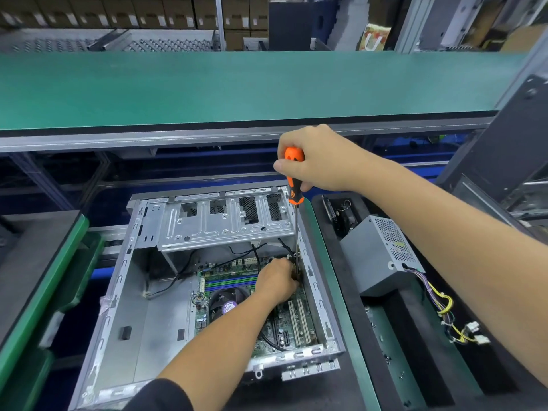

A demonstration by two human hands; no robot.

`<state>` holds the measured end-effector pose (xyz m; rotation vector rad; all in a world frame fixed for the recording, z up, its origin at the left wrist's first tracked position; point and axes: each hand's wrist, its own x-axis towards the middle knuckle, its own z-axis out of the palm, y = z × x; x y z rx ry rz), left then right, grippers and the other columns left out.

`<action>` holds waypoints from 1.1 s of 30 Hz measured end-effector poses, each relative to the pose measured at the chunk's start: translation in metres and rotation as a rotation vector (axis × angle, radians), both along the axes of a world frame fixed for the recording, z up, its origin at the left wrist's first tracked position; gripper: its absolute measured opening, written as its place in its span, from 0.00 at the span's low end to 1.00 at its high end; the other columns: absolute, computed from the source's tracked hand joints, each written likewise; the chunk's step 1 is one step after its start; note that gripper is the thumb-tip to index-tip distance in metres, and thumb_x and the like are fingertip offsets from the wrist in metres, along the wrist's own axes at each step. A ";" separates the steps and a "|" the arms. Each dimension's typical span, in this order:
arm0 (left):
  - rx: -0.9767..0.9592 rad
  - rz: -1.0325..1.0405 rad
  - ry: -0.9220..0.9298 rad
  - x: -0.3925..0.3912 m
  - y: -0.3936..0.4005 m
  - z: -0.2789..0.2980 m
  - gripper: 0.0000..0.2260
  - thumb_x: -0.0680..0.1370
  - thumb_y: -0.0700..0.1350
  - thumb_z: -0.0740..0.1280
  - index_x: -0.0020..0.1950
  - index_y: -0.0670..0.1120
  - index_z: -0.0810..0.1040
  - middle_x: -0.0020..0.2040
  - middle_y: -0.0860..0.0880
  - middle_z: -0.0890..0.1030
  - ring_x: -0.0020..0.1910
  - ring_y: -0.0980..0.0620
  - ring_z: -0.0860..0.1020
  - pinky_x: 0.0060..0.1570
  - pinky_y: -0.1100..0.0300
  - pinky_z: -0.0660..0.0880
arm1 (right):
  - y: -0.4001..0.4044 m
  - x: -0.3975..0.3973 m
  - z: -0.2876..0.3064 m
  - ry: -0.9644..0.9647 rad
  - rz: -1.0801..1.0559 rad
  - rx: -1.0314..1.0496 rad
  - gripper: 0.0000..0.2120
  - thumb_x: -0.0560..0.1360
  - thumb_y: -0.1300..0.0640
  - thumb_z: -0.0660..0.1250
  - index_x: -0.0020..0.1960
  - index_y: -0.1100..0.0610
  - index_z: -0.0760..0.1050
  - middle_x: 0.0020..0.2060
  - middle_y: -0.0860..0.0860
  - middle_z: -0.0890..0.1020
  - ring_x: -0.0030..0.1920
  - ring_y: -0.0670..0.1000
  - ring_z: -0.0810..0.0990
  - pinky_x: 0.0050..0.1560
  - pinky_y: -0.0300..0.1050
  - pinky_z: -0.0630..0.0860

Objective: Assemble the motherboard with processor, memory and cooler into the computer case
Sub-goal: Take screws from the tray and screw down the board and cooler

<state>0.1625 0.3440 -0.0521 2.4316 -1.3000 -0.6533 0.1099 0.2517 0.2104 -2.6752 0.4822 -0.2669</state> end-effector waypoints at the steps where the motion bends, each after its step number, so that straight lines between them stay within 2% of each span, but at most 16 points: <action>1: -0.001 0.004 0.000 0.000 0.000 0.000 0.05 0.71 0.43 0.70 0.43 0.42 0.81 0.41 0.44 0.81 0.41 0.42 0.79 0.39 0.54 0.76 | 0.000 0.000 0.000 0.003 0.005 0.000 0.07 0.78 0.49 0.63 0.47 0.52 0.75 0.37 0.49 0.82 0.26 0.42 0.81 0.38 0.42 0.79; 8: -0.006 0.035 0.027 -0.001 -0.001 0.000 0.06 0.72 0.43 0.69 0.37 0.42 0.77 0.36 0.44 0.78 0.36 0.43 0.76 0.34 0.55 0.73 | 0.003 -0.001 0.002 0.016 0.019 -0.022 0.09 0.78 0.48 0.63 0.47 0.52 0.75 0.39 0.48 0.80 0.28 0.43 0.82 0.40 0.45 0.81; 13: -0.018 0.024 0.010 -0.002 -0.001 -0.002 0.06 0.72 0.43 0.69 0.40 0.41 0.79 0.38 0.43 0.80 0.38 0.41 0.78 0.39 0.51 0.78 | 0.004 -0.002 0.003 0.026 0.020 -0.017 0.08 0.78 0.47 0.63 0.47 0.51 0.75 0.40 0.49 0.81 0.28 0.43 0.82 0.41 0.47 0.81; 19: -0.028 0.035 -0.011 -0.003 0.000 -0.002 0.06 0.73 0.44 0.68 0.42 0.42 0.80 0.40 0.43 0.81 0.39 0.42 0.78 0.39 0.52 0.77 | 0.007 -0.001 0.003 0.025 0.024 -0.030 0.08 0.78 0.47 0.63 0.46 0.51 0.74 0.42 0.49 0.79 0.29 0.46 0.83 0.42 0.49 0.81; 21: -0.018 0.041 -0.006 -0.004 0.000 0.000 0.05 0.72 0.43 0.68 0.40 0.42 0.79 0.38 0.44 0.80 0.38 0.42 0.78 0.37 0.53 0.76 | 0.007 -0.002 0.004 0.032 0.019 -0.029 0.08 0.78 0.47 0.63 0.47 0.51 0.74 0.41 0.49 0.80 0.29 0.44 0.83 0.42 0.49 0.81; 24: 0.008 0.051 0.017 -0.003 -0.001 0.002 0.07 0.70 0.41 0.68 0.33 0.43 0.74 0.32 0.46 0.75 0.34 0.43 0.75 0.31 0.56 0.70 | 0.006 -0.004 0.006 0.045 0.016 -0.025 0.08 0.78 0.48 0.63 0.47 0.52 0.75 0.39 0.48 0.81 0.28 0.43 0.82 0.42 0.47 0.81; 27: 0.009 0.043 0.031 -0.001 -0.002 0.002 0.05 0.70 0.40 0.69 0.36 0.40 0.77 0.34 0.44 0.77 0.34 0.42 0.76 0.31 0.54 0.72 | 0.007 -0.005 0.006 0.055 0.020 -0.030 0.09 0.78 0.48 0.63 0.47 0.53 0.75 0.39 0.49 0.82 0.28 0.44 0.83 0.41 0.46 0.81; 30: 0.005 0.025 0.033 0.002 -0.003 0.001 0.05 0.70 0.40 0.70 0.40 0.38 0.81 0.38 0.41 0.81 0.38 0.42 0.79 0.37 0.51 0.78 | 0.008 -0.007 0.007 0.062 0.035 -0.023 0.08 0.78 0.49 0.63 0.46 0.53 0.75 0.38 0.49 0.83 0.28 0.43 0.82 0.40 0.44 0.81; 33: 0.013 -0.003 0.024 0.002 -0.003 0.001 0.05 0.71 0.41 0.70 0.42 0.38 0.81 0.40 0.41 0.82 0.39 0.42 0.80 0.39 0.50 0.79 | 0.008 -0.008 0.010 0.089 0.048 -0.033 0.08 0.78 0.49 0.64 0.46 0.53 0.74 0.38 0.49 0.83 0.28 0.43 0.82 0.39 0.41 0.80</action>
